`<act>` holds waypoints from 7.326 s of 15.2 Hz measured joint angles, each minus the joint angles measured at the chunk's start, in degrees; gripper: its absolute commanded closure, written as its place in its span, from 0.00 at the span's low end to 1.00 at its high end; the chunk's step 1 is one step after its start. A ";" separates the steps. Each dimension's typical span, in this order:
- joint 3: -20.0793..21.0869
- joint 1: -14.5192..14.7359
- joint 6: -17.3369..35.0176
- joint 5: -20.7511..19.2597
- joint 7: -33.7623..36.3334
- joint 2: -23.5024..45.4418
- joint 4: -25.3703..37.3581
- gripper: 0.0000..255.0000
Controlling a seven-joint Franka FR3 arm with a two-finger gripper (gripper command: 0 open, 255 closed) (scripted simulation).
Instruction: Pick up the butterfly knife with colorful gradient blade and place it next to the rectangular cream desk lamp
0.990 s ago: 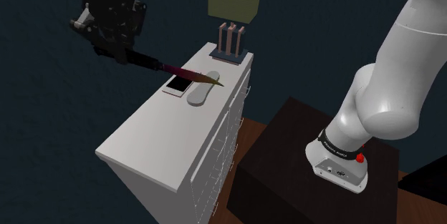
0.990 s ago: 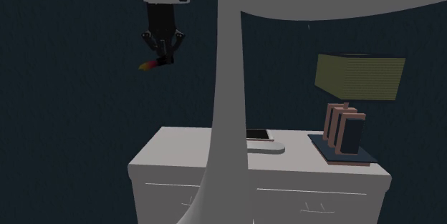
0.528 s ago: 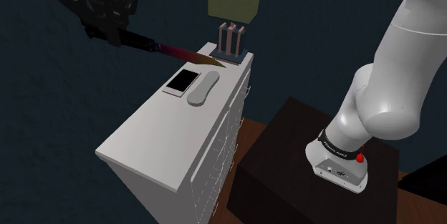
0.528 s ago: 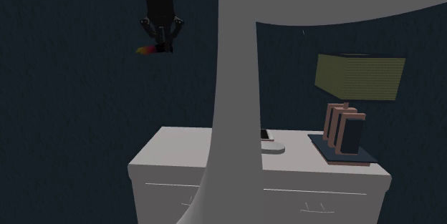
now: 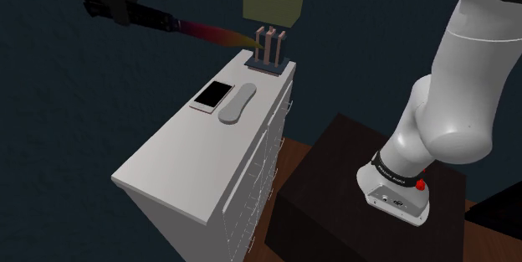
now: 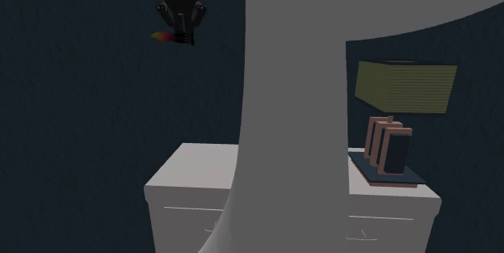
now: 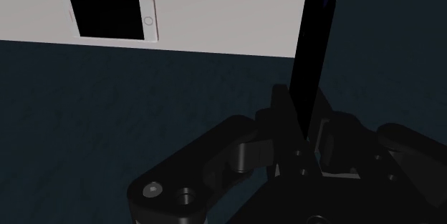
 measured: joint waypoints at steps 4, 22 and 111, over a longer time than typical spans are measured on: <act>0.16 2.03 -4.75 -1.92 0.38 2.93 7.34 1.00; -11.91 -16.81 1.38 13.43 -25.21 -21.85 -20.16 1.00; -25.32 -24.28 58.91 16.46 -51.11 -21.09 -78.00 1.00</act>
